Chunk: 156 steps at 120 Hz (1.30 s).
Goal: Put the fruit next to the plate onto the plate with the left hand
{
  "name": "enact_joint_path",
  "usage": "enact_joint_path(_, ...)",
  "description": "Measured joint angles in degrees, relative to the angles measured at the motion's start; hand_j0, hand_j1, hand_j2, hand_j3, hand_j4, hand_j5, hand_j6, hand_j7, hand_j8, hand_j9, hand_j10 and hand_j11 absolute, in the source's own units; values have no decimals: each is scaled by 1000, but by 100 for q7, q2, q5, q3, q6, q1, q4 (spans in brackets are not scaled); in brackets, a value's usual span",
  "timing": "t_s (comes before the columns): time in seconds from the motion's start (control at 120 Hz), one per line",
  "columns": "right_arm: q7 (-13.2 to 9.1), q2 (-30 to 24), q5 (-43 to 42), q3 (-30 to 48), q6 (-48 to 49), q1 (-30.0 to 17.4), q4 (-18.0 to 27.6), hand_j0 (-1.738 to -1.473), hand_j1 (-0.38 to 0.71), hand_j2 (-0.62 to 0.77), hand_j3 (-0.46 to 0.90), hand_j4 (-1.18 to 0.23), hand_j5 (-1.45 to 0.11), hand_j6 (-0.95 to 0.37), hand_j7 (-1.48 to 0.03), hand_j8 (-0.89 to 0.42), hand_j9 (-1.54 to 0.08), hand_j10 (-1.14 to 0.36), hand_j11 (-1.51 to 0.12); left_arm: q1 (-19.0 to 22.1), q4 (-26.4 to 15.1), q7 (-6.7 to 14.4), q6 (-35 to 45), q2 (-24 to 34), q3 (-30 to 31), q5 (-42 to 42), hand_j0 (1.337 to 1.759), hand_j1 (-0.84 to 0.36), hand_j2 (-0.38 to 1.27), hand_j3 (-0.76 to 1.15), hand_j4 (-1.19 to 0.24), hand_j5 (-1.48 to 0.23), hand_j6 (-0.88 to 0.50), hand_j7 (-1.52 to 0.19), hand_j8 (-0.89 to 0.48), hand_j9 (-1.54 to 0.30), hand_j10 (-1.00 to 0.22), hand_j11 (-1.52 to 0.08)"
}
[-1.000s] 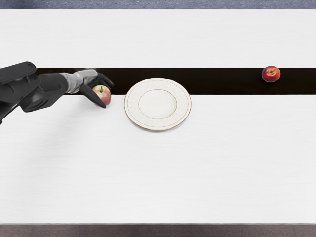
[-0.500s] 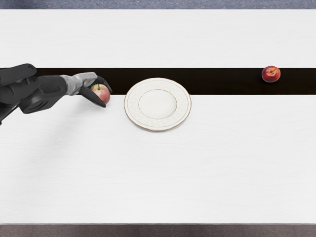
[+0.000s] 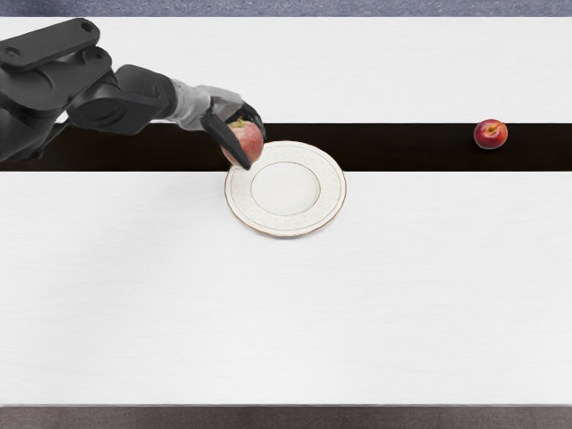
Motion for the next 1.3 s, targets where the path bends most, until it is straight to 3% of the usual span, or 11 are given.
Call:
enact_joint_path(0.05,0,0,0,0,0,0,-1,-1658,-349,0,0,0,0,0,0,0,0,0,0,-25,4,111,-11,-214,-11,-80,1635,-384,431,0,-501,-1146,-144,-1165,-37,-1152,-339,-1155)
enact_joint_path(0.167,0,0,1,0,0,0,-2,-1658,-349,0,0,0,0,0,0,0,0,0,0,14,28,249,-19,-424,-26,-171,1630,-423,534,0,-484,-1181,-130,-1194,-18,-1178,-331,-1185)
enact_joint_path(0.275,0,0,1,0,0,0,-2,-1658,-349,0,0,0,0,0,0,0,0,0,0,89,84,291,-6,-609,-21,-191,1624,-417,332,0,-456,-1205,-84,-1214,18,-1199,-302,-1217)
enact_joint_path(0.317,0,0,2,0,0,0,-2,-1658,-349,0,0,0,0,0,0,0,0,0,0,113,124,298,-4,-628,-15,-201,1624,-418,332,0,-445,-1208,-81,-1214,27,-1196,-299,-1216)
enact_joint_path(0.383,0,0,1,0,0,0,-2,-1658,-349,0,0,0,0,-1,0,-1,0,0,0,123,195,299,29,-652,-19,-206,1632,-291,278,0,-499,-945,-197,-956,-14,-945,-359,-963)
enact_joint_path(0.425,0,0,1,0,0,0,-2,-1658,-349,0,0,0,0,-1,0,0,0,0,0,123,223,297,41,-656,-17,-196,1637,-182,229,0,-479,-777,-189,-788,-21,-779,-370,-795)
enact_joint_path(0.525,1,0,1,0,0,0,-2,-1658,-349,0,0,0,0,0,0,0,0,0,0,115,238,280,20,-589,-66,-184,1645,11,142,0,-354,-490,-126,-497,-23,-492,-251,-501)
enact_joint_path(0.583,1,0,1,0,0,0,-2,-1658,-349,0,0,0,0,0,0,0,0,0,0,143,180,269,-107,-255,-232,-184,1648,89,108,0,-272,-376,-101,-381,-23,-377,-194,-384)
enact_joint_path(0.767,1,0,0,0,0,0,0,-1658,-349,0,0,0,0,0,0,0,0,0,0,714,96,204,-447,878,-1129,-190,1654,228,47,0,-123,-169,-54,-171,-22,-170,-92,-173)
enact_joint_path(1.058,0,0,0,0,0,0,11,-1658,-349,0,0,0,0,0,0,0,0,0,0,2385,91,-128,-513,2270,-3282,-218,1657,301,15,0,-47,-62,-30,-62,-22,-62,-38,-63)
enact_joint_path(1.3,1,0,0,0,0,0,15,-1658,-349,0,0,0,0,0,0,0,0,0,0,3100,99,-157,-518,2769,-3731,-686,1658,318,9,0,-28,-38,-23,-38,-20,-38,-25,-38)
